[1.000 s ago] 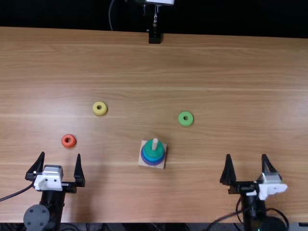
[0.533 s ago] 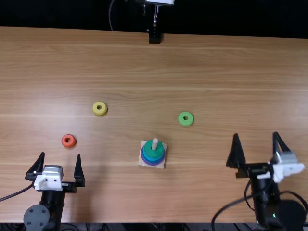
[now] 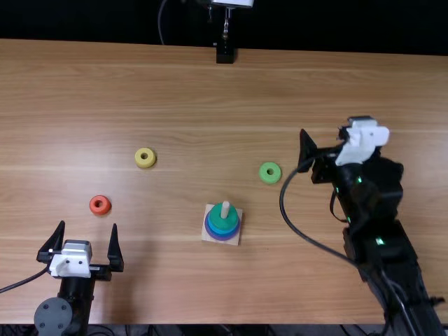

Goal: Build the Hanoi tower: stack the rings onto the peg from bottom to top in this color order: purple, dark blue, light blue, dark green, light green, yellow, orange.

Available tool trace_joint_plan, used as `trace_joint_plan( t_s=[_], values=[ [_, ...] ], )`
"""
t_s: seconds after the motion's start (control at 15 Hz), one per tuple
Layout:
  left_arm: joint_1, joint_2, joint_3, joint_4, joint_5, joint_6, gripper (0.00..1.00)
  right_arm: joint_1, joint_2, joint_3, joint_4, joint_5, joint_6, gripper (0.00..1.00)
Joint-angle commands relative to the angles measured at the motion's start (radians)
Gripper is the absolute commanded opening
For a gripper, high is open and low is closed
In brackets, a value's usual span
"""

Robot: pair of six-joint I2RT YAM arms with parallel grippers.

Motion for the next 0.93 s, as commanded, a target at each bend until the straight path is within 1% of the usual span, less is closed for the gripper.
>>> trace_joint_plan(
  t_s=[0.0, 0.07, 0.2, 0.27, 0.33, 0.4, 0.47, 0.53, 0.6, 0.67, 0.73, 0.87],
  values=[
    [-0.003, -0.012, -0.015, -0.014, 0.002, 0.01, 1.0, 0.037, 0.106, 0.065, -0.006, -0.001, -0.001, 1.0],
    [-0.003, -0.012, -0.015, -0.014, 0.002, 0.01, 1.0, 0.068, 0.173, 0.094, -0.011, -0.003, -0.004, 1.0],
    [-0.003, -0.012, -0.015, -0.014, 0.002, 0.01, 1.0, 0.091, 0.284, 0.112, -0.019, -0.004, -0.008, 1.0],
    [-0.003, -0.012, -0.015, -0.014, 0.002, 0.01, 1.0, 0.115, 0.327, 0.14, -0.03, -0.004, -0.01, 1.0],
    [-0.003, -0.012, -0.015, -0.014, 0.002, 0.01, 1.0, 0.137, 0.368, 0.163, -0.059, -0.004, -0.019, 1.0],
    [-0.003, -0.012, -0.015, -0.014, 0.002, 0.01, 1.0, 0.143, 0.413, 0.189, -0.114, -0.004, -0.049, 1.0],
    [-0.003, -0.012, -0.015, -0.014, 0.002, 0.01, 1.0, 0.146, 0.457, 0.215, -0.192, -0.012, -0.085, 1.0],
    [-0.003, -0.012, -0.015, -0.014, 0.002, 0.01, 1.0, 0.166, 0.497, 0.246, -0.264, -0.015, -0.104, 1.0],
    [-0.003, -0.012, -0.015, -0.014, 0.002, 0.01, 1.0, 0.175, 0.545, 0.283, -0.295, -0.015, -0.1, 1.0],
    [-0.003, -0.012, -0.015, -0.014, 0.002, 0.01, 1.0, 0.174, 0.592, 0.304, -0.308, -0.006, -0.096, 1.0],
    [-0.003, -0.012, -0.015, -0.014, 0.002, 0.01, 1.0, 0.174, 0.624, 0.307, -0.311, -0.008, -0.095, 1.0],
    [-0.003, -0.012, -0.015, -0.014, 0.002, 0.01, 1.0, 0.172, 0.64, 0.312, -0.311, -0.004, -0.095, 1.0]
  ],
)
